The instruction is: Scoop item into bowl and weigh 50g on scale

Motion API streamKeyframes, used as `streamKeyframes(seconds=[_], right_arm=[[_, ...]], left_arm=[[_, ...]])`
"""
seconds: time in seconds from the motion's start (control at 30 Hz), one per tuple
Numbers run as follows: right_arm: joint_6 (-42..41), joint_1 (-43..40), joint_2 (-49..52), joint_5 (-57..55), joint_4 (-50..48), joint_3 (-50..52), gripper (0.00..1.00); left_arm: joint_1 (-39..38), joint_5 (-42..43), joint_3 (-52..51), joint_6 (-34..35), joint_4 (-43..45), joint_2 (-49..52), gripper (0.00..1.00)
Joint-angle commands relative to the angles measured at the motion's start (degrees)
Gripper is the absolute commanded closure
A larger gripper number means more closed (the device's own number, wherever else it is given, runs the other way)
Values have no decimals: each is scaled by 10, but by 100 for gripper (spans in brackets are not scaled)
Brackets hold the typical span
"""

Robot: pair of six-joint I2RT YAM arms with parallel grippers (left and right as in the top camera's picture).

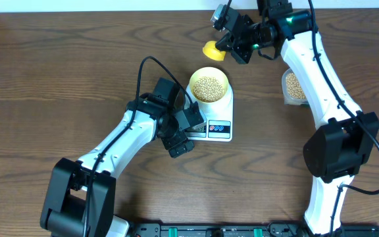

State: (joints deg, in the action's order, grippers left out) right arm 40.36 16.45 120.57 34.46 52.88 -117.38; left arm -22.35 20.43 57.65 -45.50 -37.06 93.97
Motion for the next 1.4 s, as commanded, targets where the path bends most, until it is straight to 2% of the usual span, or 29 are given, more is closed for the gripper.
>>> streamKeyframes(seconds=[0.0, 0.5, 0.9, 1.37], right_arm=[[-12, 13, -9, 6, 3, -6, 99], [-22, 48, -9, 2, 19, 36, 99], [-22, 59, -9, -80, 46, 38, 99], [-18, 59, 8, -81, 43, 39, 99]], left_arm=[[-1, -4, -4, -10, -1, 4, 2], [-1, -4, -4, -10, -1, 4, 2], [-1, -4, -4, -10, -1, 4, 2], [-1, -4, -4, -10, -1, 4, 2]])
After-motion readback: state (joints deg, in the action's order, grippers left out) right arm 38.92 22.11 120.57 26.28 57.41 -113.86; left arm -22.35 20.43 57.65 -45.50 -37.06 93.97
